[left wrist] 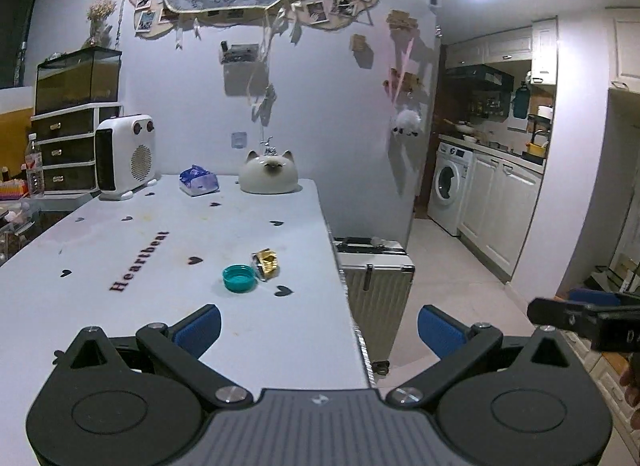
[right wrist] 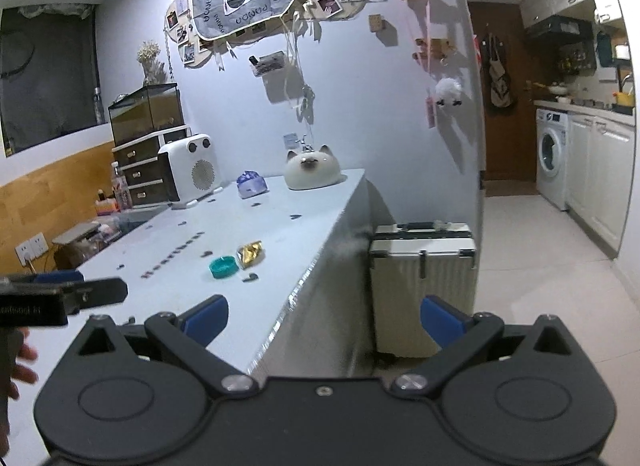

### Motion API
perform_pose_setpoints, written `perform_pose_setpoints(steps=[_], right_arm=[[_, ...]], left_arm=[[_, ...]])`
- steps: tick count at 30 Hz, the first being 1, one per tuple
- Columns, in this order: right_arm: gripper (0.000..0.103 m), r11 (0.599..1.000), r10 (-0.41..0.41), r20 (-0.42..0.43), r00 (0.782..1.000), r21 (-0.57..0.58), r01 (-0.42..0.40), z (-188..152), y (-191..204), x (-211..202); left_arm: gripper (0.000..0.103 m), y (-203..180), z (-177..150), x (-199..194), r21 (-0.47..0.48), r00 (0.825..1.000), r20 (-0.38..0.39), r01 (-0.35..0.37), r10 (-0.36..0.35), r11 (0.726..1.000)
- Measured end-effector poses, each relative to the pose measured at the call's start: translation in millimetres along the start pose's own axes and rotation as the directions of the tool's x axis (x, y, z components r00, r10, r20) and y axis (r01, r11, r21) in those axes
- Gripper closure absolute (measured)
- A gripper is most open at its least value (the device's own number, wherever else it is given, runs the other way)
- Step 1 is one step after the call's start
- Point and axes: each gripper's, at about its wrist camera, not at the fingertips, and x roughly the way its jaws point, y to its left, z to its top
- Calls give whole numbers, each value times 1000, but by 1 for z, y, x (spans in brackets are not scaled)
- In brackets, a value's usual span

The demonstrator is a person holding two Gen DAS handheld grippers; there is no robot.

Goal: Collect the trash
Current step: 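Move both tools over the table toward the teal cap and gold wrapper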

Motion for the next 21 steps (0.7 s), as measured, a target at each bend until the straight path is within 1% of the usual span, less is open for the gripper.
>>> perform_pose_setpoints(steps=[6, 8, 10, 12, 15, 16, 18, 20, 21], right_arm=[[0, 999, 33, -9, 999, 11, -33, 11, 7, 50], [0, 998, 64, -10, 998, 12, -64, 15, 9, 66], [0, 996, 84, -35, 996, 24, -83, 19, 10, 81], [0, 997, 66, -67, 996, 31, -64, 23, 12, 97], [0, 998, 53, -55, 997, 21, -52, 27, 13, 117], [0, 998, 55, -45, 997, 16, -55, 29, 14, 125], [0, 998, 64, -22, 998, 15, -64, 34, 15, 139], [0, 998, 62, -21, 998, 17, -62, 41, 18, 154], [0, 997, 69, -16, 997, 16, -69, 44, 19, 161]], left_arm=[[0, 22, 1, 44, 8, 1000, -15, -23, 23, 1000], [0, 31, 1, 63, -1, 1000, -27, -14, 13, 1000], [0, 38, 1, 83, 0, 999, -38, -17, 17, 1000], [0, 44, 2, 102, 10, 999, -31, -33, 34, 999], [0, 56, 5, 130, -6, 1000, -8, -26, 26, 1000], [1, 60, 6, 139, -7, 1000, 1, -25, 25, 1000], [4, 66, 8, 160, 7, 999, 5, -46, 45, 999], [14, 71, 9, 179, 42, 997, -6, -70, 70, 997], [15, 72, 8, 187, 62, 997, -15, -78, 79, 995]])
